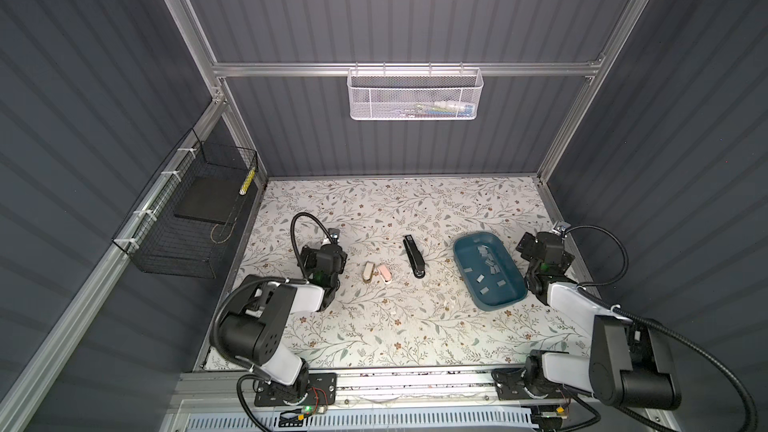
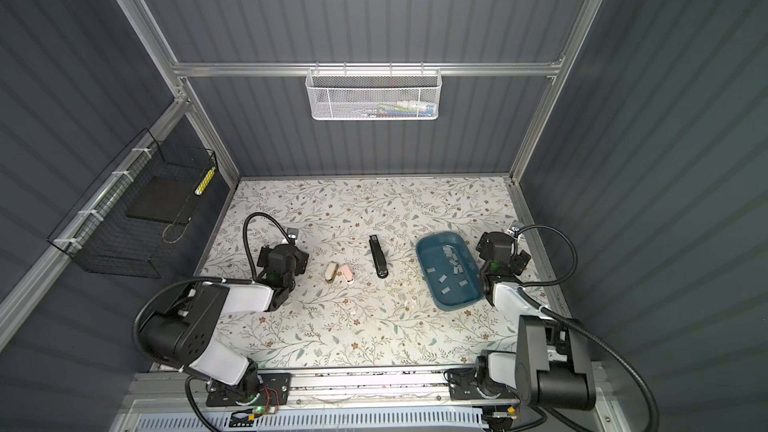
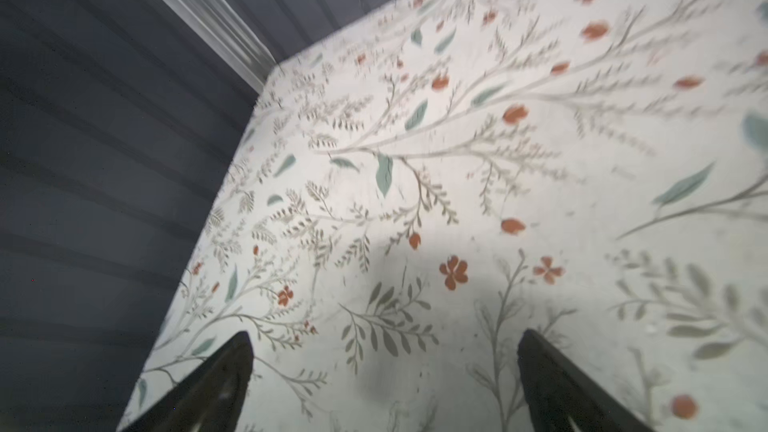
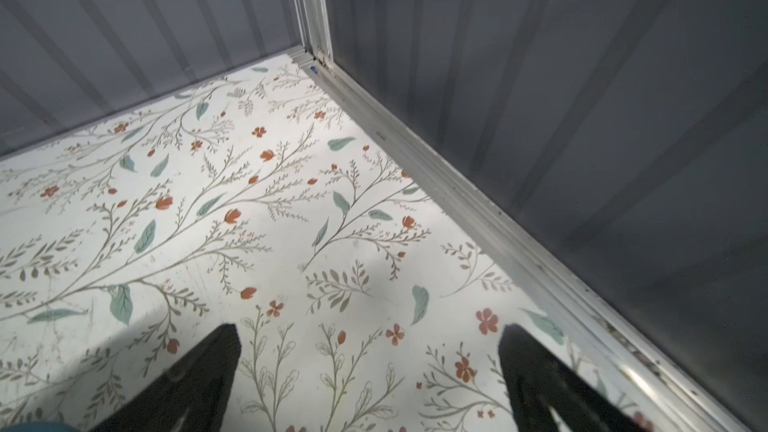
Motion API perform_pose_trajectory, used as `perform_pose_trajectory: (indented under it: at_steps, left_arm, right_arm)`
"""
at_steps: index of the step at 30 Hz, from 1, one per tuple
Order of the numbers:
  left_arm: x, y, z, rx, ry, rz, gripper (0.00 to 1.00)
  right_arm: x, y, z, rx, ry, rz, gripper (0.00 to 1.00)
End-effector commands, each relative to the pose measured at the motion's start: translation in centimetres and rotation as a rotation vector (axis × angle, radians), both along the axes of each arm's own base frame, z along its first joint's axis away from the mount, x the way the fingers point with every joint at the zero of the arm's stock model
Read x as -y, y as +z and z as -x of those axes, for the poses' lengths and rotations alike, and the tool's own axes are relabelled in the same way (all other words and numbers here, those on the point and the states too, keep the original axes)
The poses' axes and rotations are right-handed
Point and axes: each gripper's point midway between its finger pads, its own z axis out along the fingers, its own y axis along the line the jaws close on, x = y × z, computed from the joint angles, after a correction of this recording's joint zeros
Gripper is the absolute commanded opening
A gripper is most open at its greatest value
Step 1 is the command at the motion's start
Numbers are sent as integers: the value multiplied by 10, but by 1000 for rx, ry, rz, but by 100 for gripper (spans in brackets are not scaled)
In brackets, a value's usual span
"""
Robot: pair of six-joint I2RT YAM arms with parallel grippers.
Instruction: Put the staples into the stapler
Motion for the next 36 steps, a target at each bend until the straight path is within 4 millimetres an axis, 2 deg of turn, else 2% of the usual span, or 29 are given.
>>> perform_pose_trajectory:
  at_steps: [1,5,8,11,36]
  left_arm:
    - [-9,35,-29,167,16,218,100]
    - [-31,24,-31,197,65,318,100]
    - [-26,13,-32,189,25,333,100]
    - [-21,11,-32,172,-9,343,100]
    - [-23,11,-35,174,-14,362,100]
  right_arm:
    - [-23,16,-30,90,165,-3,99]
    - [-36,14,-36,79,243,-6,99]
    - [-55,16,-30,157,359,12,99]
    - [-62,13,-25,234,400,35,99]
    - [-61,12,-25,220,395,30,99]
